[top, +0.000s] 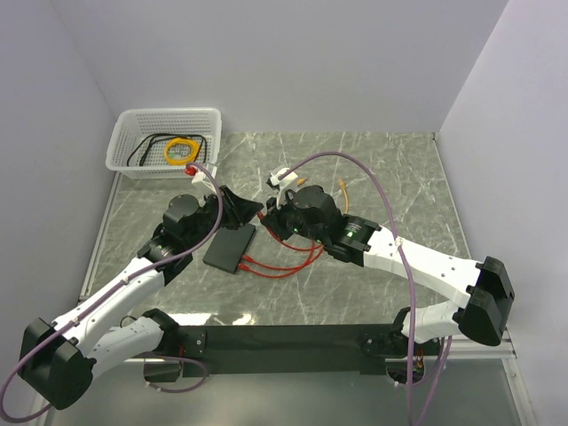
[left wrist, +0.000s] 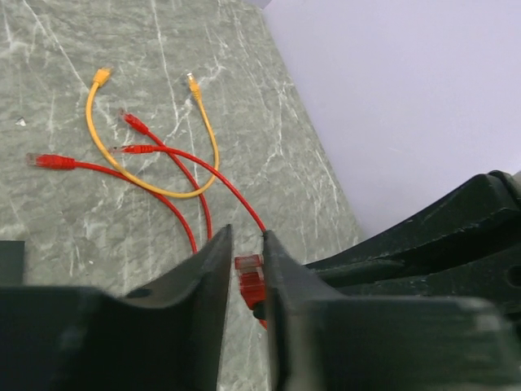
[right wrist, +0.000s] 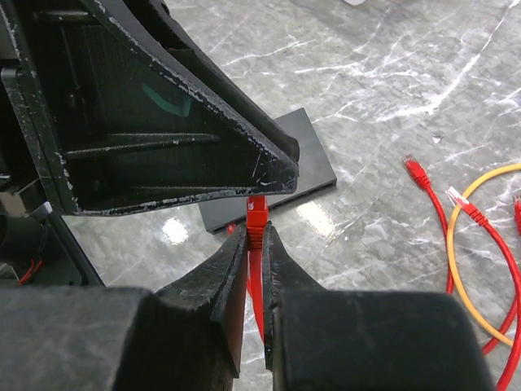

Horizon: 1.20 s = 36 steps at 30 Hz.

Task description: Insert the plug into the switch port

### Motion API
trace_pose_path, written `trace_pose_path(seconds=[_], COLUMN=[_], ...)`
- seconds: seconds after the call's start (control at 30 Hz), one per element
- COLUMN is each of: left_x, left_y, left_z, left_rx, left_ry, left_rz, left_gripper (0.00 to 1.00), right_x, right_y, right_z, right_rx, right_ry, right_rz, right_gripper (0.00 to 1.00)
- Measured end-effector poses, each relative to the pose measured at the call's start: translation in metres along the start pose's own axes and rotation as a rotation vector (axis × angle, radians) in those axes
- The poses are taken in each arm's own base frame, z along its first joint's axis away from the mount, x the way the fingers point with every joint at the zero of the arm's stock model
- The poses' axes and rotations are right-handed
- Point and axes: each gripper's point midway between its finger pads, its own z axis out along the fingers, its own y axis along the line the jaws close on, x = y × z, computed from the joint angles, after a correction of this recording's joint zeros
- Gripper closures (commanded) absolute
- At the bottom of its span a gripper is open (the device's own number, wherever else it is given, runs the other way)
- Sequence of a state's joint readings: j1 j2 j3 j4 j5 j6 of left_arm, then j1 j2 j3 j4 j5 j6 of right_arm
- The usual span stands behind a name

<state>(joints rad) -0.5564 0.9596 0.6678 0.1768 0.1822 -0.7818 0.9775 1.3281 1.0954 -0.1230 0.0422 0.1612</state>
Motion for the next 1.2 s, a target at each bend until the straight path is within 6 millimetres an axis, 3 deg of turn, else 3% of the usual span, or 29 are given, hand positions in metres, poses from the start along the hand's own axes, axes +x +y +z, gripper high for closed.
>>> trace_pose_path(seconds=[0.17, 0.23, 0.27, 0.37, 0.47, 0.63, 0.8, 1.0, 1.2], left_x=[0.0, -0.001, -0.001, -0.001, 0.001, 0.004, 0.004, -0.004, -0.002], left_y=[-0.004, -0.004, -0.004, -0.005, -0.002, -0.001, -0.022, -0.06, -0.074], left_z=[0.0, 0.0, 0.0, 0.0, 0.0, -0.005, -0.019, -0.037, -0.047], left_rx=[0.015, 0.016, 0.016, 0.017, 0.013, 0.02, 0.14, 0.338, 0.432], left_ry=[-0.002, -0.004, -0.005, -0.007, -0.004, -0.002, -0.01, -0.049, -0.065], left_rz=[0.001, 0.002, 0.002, 0.005, 0.011, 0.038, 0.103, 0.175, 0.208], left_gripper=[1.0, 1.0, 0.99, 1.0, 0.99, 1.0, 0.99, 1.0, 0.99], right_x=[0.001, 0.001, 0.001, -0.001, -0.004, -0.02, -0.043, -0.045, -0.044], right_y=[-0.001, -0.001, -0.002, -0.002, -0.003, -0.014, -0.03, -0.001, 0.026], right_z=[0.001, 0.001, 0.001, 0.001, 0.001, -0.007, -0.033, -0.046, -0.06], right_rx=[0.005, 0.01, 0.013, 0.02, 0.015, -0.049, -0.174, -0.415, -0.6], right_ry=[0.004, 0.001, 0.0, -0.005, -0.018, -0.067, -0.175, -0.185, -0.17], right_rz=[0.001, 0.004, 0.006, 0.02, 0.036, 0.113, 0.206, 0.24, 0.233], right_gripper=[1.0, 0.99, 0.85, 0.55, 0.46, 0.45, 0.47, 0.49, 0.5])
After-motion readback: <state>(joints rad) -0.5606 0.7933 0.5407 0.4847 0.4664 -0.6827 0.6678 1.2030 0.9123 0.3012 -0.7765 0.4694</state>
